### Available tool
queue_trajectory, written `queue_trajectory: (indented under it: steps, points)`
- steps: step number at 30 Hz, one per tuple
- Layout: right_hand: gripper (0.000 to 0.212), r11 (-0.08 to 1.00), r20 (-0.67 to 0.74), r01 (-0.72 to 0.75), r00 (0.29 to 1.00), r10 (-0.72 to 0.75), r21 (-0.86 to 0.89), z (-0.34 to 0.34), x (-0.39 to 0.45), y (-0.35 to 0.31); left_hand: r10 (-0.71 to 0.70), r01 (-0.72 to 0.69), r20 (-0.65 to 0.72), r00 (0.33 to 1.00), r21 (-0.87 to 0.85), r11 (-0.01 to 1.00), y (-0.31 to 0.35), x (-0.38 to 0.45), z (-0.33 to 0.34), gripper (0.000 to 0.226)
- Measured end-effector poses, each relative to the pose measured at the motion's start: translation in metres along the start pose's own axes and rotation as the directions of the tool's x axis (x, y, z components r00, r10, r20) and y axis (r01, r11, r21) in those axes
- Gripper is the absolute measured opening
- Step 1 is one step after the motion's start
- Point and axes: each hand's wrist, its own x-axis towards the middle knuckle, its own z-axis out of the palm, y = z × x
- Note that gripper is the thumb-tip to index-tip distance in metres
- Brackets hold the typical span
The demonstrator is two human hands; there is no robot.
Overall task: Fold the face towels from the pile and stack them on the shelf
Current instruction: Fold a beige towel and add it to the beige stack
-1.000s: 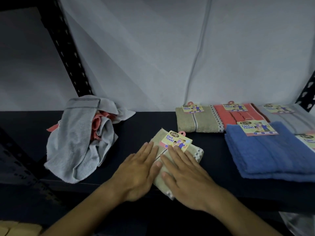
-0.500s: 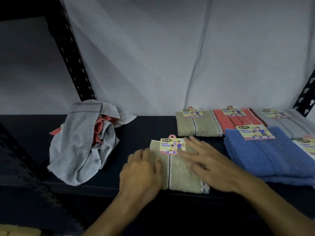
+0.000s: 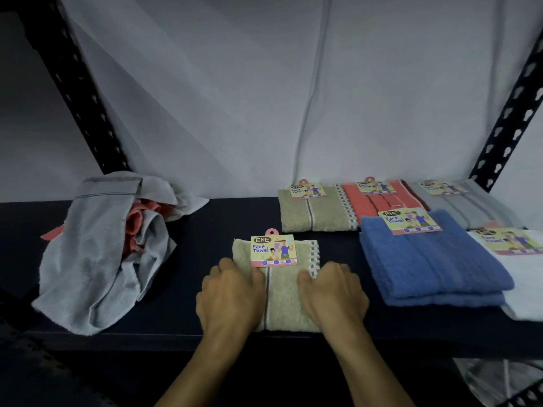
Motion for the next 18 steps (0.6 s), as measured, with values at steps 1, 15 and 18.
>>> queue_trajectory:
  steps: [1, 15, 18]
  points:
    - [0.039, 1.000, -0.004, 0.000, 1.000, 0.000, 0.006, 0.000, 0.000, 0.000, 0.006, -0.007, -0.020, 1.000, -0.033, 0.999, 0.000, -0.003, 0.000, 0.039]
    - [0.034, 0.931, -0.322, 0.160, 0.945, -0.049, 0.328, -0.074, 0.077, -0.003, 0.192, -0.269, -0.204, 0.960, -0.482, 0.834, 0.093, 0.053, 0.002, 0.035]
    - [0.035, 0.952, -0.286, 0.148, 0.956, -0.069, 0.266, -0.081, 0.121, -0.007, 0.178, -0.230, -0.154, 0.972, -0.466, 0.854, 0.122, 0.085, 0.012, 0.035]
